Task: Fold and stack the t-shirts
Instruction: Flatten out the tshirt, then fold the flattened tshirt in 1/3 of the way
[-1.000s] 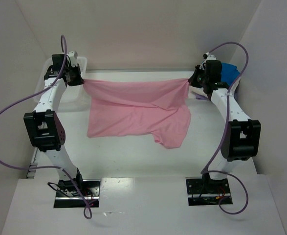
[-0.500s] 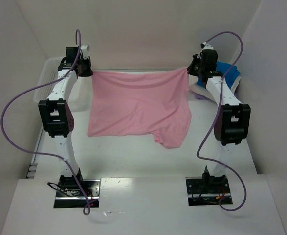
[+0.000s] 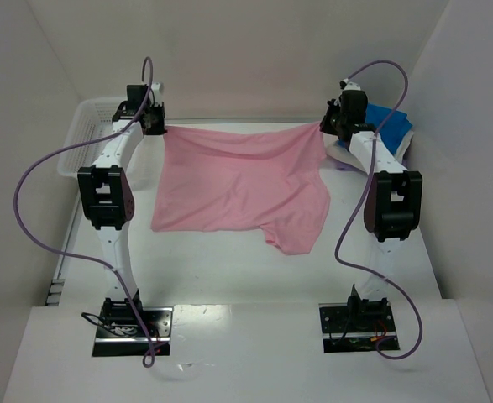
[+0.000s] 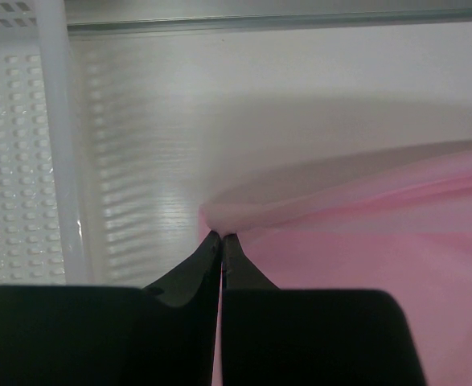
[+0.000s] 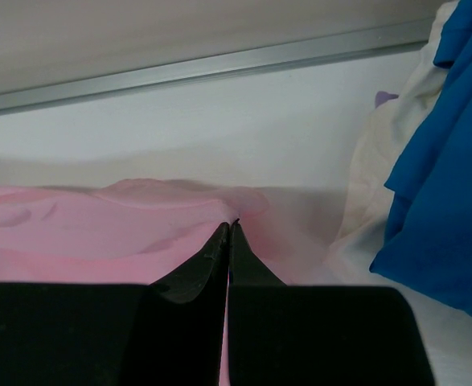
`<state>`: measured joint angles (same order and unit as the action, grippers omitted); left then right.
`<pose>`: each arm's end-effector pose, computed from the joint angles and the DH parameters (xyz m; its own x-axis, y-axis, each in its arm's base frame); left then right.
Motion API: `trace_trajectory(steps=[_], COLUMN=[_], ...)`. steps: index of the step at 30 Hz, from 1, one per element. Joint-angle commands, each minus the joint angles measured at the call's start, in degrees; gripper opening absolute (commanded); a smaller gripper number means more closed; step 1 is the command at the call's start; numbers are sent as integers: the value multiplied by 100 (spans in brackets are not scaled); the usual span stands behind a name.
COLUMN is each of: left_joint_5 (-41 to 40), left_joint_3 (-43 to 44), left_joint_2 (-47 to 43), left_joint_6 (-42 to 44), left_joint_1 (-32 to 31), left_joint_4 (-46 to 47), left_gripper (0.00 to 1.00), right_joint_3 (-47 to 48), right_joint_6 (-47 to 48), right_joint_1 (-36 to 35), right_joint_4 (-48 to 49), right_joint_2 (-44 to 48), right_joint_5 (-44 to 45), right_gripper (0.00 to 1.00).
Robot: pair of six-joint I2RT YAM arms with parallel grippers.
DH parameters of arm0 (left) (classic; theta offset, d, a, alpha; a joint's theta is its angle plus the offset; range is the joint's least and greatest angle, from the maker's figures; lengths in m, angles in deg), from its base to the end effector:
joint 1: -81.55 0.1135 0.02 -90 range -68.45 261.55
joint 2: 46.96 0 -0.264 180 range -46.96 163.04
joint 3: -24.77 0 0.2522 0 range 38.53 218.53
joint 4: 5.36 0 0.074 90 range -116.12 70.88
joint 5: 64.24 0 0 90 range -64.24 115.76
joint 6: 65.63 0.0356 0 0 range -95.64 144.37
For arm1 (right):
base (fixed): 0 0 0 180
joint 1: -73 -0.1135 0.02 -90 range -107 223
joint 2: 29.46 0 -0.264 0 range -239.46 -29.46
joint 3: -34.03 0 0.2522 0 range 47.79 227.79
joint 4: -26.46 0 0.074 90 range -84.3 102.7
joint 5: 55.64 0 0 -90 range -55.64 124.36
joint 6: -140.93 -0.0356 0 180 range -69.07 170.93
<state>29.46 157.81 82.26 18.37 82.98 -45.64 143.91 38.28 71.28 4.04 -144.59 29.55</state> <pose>0.5265 0.0108 0.2697 -0.5936 -0.1192 -0.7959 -0.0353 0.9919 -0.1222 0.4799 0.0174 0.2786 -0.4757 0.2040 -0.8556 0.0000 0.9727 0.2319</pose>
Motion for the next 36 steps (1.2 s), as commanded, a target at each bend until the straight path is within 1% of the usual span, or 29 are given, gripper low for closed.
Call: trace_trajectory(steps=[1, 4, 17, 20, 30, 36], left_joint_5=[-265, -159, -44, 120, -19, -19], left_joint_3=[116, -6, -165, -231, -1574, -2344], left_joint_2=[-44, -47, 6, -94, -1101, -1607], left_joint_6=[20, -42, -42, -42, -59, -182], left_joint_1=[117, 256, 314, 314, 147, 147], left_joint_4=[232, 235, 350, 350, 578, 601], left_gripper=[0, 0, 0, 0, 0, 0], right_joint_3=[294, 122, -105, -119, -905, -1543], right_joint_6=[122, 122, 175, 128, -124, -124], right_joint_1=[107, 211, 277, 277, 277, 277], right_joint_4=[260, 322, 374, 374, 550, 603], right_joint_2=[67, 122, 163, 215, 799, 1279], right_joint_5=[217, 217, 384, 203, -126, -64], right_gripper=[0, 0, 0, 0, 0, 0])
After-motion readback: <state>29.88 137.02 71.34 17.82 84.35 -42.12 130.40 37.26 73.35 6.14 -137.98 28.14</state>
